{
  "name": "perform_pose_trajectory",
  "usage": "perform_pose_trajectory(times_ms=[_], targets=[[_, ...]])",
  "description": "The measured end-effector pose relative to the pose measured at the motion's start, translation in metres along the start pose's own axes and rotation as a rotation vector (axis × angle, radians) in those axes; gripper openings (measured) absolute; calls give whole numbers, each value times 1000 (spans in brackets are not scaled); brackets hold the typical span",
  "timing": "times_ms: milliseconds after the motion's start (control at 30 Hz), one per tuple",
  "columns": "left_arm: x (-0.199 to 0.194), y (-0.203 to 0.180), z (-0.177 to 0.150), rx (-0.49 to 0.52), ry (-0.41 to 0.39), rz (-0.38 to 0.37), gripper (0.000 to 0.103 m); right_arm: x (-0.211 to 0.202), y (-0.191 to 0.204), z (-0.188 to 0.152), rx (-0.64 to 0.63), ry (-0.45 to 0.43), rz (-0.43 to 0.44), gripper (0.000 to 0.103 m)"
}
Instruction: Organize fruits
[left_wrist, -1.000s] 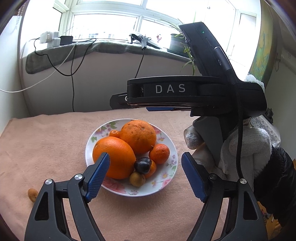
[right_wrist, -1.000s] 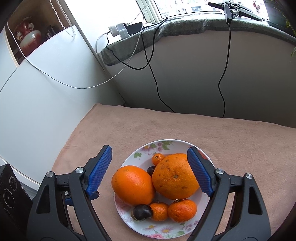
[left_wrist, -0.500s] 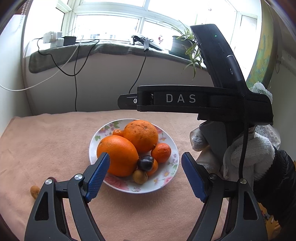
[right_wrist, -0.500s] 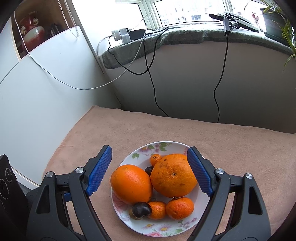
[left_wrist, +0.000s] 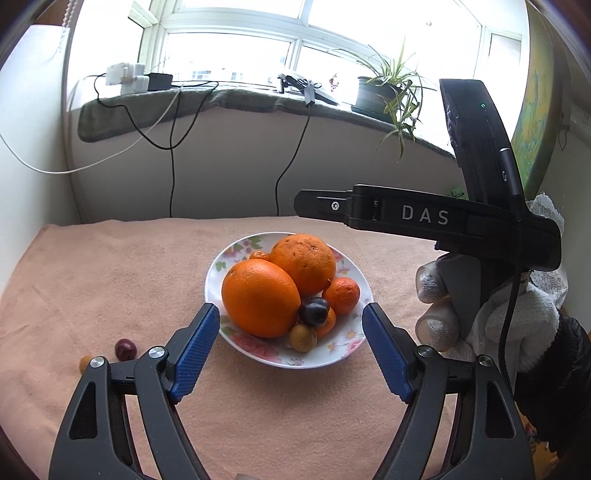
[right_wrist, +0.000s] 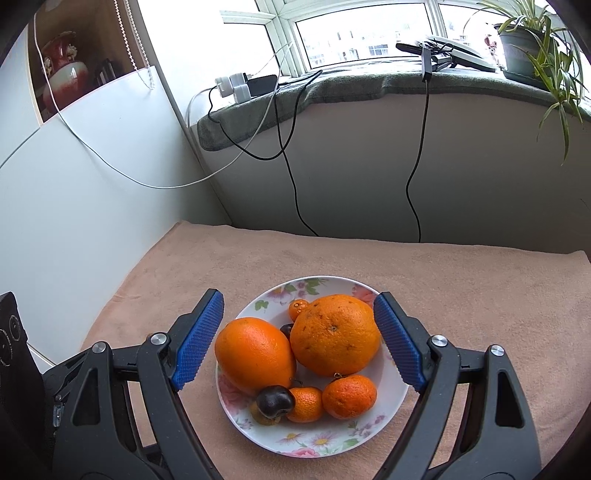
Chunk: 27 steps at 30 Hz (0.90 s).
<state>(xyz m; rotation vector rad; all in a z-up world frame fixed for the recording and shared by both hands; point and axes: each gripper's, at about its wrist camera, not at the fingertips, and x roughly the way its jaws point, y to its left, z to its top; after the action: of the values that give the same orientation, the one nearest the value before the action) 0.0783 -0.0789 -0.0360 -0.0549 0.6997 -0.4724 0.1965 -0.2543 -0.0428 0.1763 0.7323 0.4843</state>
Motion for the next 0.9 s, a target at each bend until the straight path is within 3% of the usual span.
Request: perform_pose_trajectory(times_ms=[633,900], targets=[[-23,26,-18,-44,-33,108,80,-55,15,-38,8,-98,3,86],[-37,59,-42,-101,-8,169,80,-66,29,-50,-12,-106,30,86]])
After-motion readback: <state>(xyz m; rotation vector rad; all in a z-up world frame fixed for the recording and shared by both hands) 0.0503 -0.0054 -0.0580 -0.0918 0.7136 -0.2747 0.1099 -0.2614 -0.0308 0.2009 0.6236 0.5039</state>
